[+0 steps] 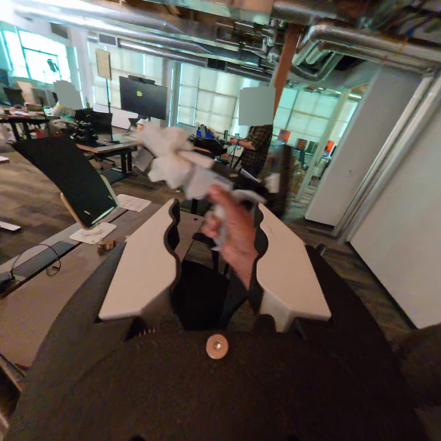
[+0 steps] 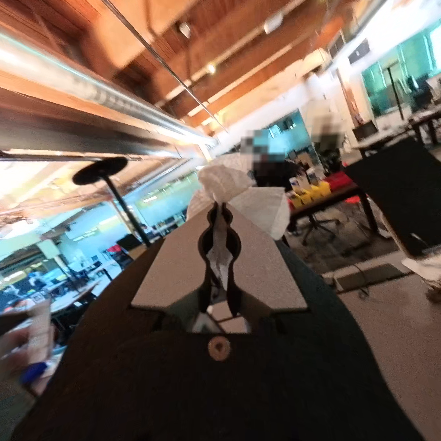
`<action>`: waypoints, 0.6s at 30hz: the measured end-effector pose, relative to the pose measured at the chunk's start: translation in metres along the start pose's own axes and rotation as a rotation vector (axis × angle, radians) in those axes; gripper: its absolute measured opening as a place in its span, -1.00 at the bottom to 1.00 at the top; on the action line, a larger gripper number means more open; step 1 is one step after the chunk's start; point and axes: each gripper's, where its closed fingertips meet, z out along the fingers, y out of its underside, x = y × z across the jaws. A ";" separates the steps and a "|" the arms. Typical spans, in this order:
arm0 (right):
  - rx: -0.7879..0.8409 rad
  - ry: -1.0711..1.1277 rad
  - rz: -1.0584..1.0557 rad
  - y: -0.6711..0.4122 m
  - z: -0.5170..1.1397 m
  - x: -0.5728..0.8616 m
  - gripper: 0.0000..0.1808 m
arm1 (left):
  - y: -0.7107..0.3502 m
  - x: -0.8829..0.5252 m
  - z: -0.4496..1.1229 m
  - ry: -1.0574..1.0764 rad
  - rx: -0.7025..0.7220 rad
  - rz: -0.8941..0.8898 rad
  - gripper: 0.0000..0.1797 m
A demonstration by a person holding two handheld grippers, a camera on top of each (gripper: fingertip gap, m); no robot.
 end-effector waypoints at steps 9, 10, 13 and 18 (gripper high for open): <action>0.256 -0.057 -0.094 -0.182 -0.334 -0.051 -0.99 | -0.001 0.200 0.013 0.293 0.108 0.005 -0.44; 0.240 -0.019 -0.121 -0.192 -0.375 -0.028 -0.99 | 0.011 0.233 0.024 0.320 0.102 0.017 -0.44; 0.140 0.038 -0.128 -0.197 -0.489 0.030 -0.99 | 0.062 0.342 0.069 0.385 0.092 0.042 -0.43; 0.086 0.087 0.069 -0.211 -0.648 0.095 -0.99 | 0.172 0.534 0.161 0.667 -0.058 0.038 0.19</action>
